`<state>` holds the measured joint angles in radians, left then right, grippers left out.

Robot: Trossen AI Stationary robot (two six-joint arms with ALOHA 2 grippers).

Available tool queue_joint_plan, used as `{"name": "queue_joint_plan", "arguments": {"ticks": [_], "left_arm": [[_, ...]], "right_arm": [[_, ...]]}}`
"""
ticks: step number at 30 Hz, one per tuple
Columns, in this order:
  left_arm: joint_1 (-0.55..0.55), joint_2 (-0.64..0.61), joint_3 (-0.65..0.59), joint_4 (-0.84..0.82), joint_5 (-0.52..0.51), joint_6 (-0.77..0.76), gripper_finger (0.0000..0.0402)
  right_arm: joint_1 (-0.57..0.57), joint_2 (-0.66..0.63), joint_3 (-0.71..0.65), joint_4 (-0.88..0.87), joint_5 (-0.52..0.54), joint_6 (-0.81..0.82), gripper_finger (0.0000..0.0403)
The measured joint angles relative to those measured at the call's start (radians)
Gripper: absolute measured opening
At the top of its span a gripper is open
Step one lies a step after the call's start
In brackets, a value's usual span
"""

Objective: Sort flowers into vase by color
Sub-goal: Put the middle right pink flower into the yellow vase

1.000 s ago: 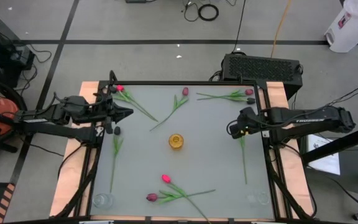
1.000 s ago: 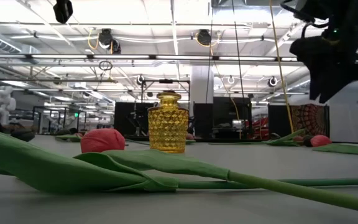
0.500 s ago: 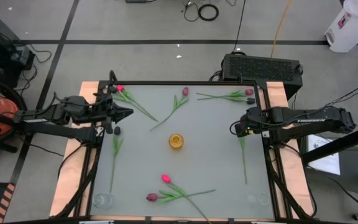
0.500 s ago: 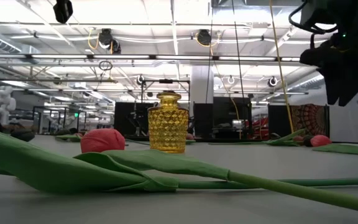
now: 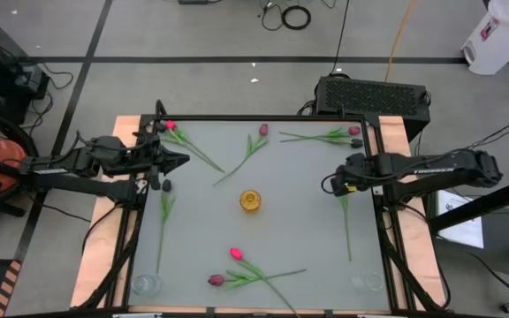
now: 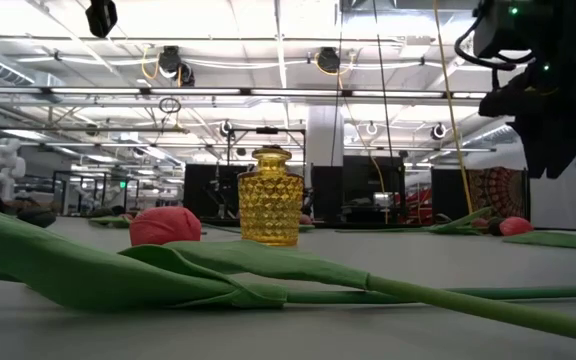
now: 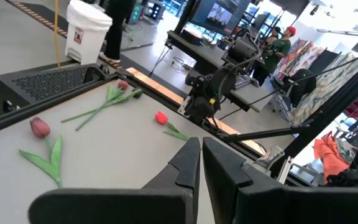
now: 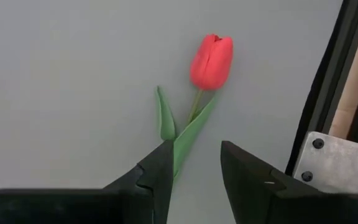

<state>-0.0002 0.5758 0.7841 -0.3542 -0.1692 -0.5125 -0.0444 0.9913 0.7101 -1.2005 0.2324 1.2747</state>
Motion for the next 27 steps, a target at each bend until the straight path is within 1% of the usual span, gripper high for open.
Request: {"name": "queue_joint_plan", "arguments": {"ticks": [11,19,24,27], "left_arm": [[0.000,0.000,0.000,0.000,0.000,0.000,0.0026],[0.000,0.000,0.000,0.000,0.000,0.000,0.0026],[0.000,0.000,0.000,0.000,0.000,0.000,0.0026],[0.000,0.000,0.000,0.000,0.000,0.000,0.0026]], "right_arm": [[0.000,0.073,-0.002,0.058,-0.032,0.030,0.0125],[0.000,0.085,-0.116,0.175,-0.100,0.044,0.0125],[0.000,0.079,-0.118,0.181,-0.097,0.044,0.0125],[0.000,0.079,-0.118,0.180,-0.074,0.047,0.0125]]}}
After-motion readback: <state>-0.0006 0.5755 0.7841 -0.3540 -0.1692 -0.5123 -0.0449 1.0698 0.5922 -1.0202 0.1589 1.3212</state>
